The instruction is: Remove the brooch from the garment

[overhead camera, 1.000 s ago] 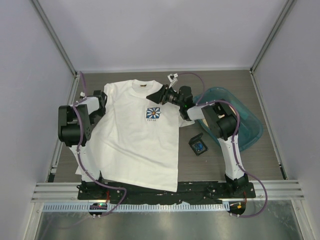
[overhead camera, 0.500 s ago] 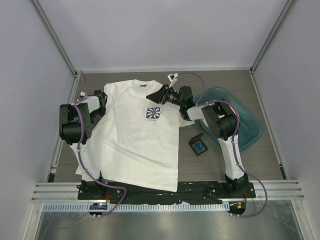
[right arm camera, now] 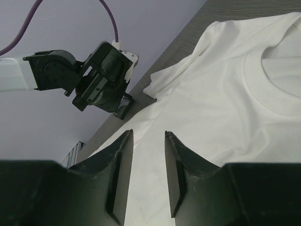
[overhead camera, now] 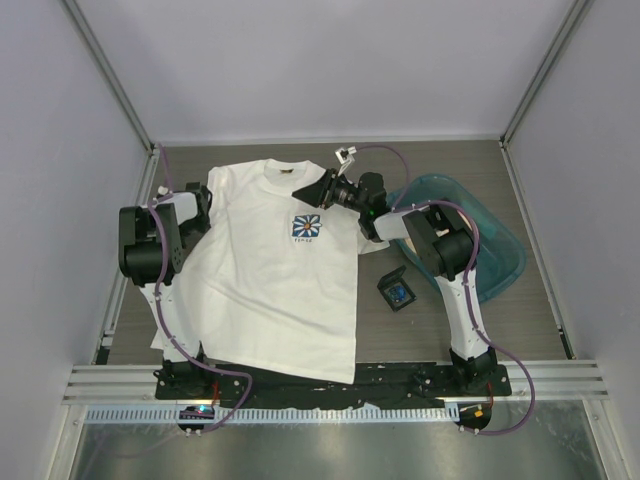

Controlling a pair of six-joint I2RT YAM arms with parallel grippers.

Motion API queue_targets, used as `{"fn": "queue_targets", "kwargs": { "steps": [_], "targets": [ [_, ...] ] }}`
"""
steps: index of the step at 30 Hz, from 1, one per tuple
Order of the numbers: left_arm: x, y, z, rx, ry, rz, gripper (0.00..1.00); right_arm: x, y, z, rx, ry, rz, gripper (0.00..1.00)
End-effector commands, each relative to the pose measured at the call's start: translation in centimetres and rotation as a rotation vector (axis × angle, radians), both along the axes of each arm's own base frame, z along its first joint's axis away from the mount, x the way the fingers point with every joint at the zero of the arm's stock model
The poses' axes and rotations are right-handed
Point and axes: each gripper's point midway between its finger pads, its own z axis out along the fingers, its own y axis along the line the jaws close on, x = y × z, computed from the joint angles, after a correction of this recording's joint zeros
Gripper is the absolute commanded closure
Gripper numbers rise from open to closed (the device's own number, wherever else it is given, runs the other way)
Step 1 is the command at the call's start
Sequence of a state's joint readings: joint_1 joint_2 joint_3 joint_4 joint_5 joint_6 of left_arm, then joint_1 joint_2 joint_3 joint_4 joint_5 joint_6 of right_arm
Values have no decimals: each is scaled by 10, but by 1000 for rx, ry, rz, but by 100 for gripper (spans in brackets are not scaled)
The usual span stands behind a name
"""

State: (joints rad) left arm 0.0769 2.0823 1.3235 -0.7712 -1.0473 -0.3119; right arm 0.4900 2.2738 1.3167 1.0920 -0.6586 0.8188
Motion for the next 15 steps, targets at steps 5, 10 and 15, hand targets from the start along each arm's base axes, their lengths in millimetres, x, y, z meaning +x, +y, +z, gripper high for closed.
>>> {"fn": "queue_targets", "kwargs": {
  "steps": [5,10,15],
  "targets": [
    [8,3,7,19,-58,25,80,-1,6,23,47,-78,24,62],
    [7,3,9,21,-67,33,62,-1,6,22,50,-78,28,62],
    [7,0,14,16,-79,31,53,-1,7,22,54,-72,32,62]
  ]
}}
